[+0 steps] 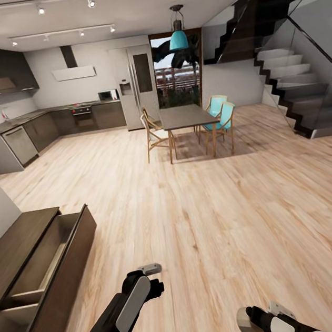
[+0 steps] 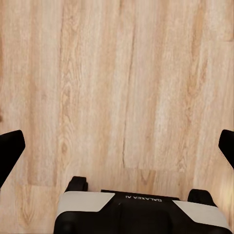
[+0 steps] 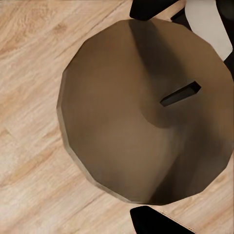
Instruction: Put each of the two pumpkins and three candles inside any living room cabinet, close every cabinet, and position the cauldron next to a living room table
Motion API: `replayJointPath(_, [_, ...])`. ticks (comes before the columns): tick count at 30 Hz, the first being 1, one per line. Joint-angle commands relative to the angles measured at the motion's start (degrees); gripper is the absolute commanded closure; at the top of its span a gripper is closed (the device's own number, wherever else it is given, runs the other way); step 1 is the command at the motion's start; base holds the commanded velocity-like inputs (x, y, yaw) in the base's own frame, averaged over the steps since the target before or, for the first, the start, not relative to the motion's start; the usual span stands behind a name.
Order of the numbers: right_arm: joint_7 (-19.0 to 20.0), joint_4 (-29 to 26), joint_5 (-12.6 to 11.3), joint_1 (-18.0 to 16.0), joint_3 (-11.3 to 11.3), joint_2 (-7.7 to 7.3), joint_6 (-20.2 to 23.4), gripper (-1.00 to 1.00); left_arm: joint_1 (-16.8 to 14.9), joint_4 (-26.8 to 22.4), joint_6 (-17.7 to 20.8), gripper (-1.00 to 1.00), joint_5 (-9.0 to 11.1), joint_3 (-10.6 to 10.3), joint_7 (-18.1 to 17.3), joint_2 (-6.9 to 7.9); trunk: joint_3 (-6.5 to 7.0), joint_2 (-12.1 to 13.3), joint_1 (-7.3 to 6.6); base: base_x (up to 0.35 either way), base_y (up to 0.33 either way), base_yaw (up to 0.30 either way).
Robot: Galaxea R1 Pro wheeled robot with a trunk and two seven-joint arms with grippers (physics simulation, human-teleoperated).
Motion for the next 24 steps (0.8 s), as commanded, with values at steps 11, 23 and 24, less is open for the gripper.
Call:
replayJointPath(11, [-0.3, -0.1, -0.4, 0.0, 0.5, -0.02, -0.1, 1.00, -0.1, -0.1, 0.1, -1.00, 0.5, -0.1, 0.6, 0.05, -0.08, -0.1, 0.05, 0.329, 0.000, 0.000])
replayJointPath(23, [-0.5, -0.1, 0.0, 0.0, 0.5, -0.03, -0.2, 1.00, -0.1, -0.1, 0.1, -1.00, 0.5, -0.1, 0.6, 0.05, -0.08, -0.1, 0.05, 0.320, 0.000, 0.000])
replayJointPath(24, [-0.5, -0.1, 0.0, 0.0, 0.5, -0.03, -0.2, 1.00, -0.1, -0.1, 0.1, -1.00, 0.5, -0.1, 0.6, 0.05, -0.08, -0.1, 0.05, 0.316, 0.000, 0.000])
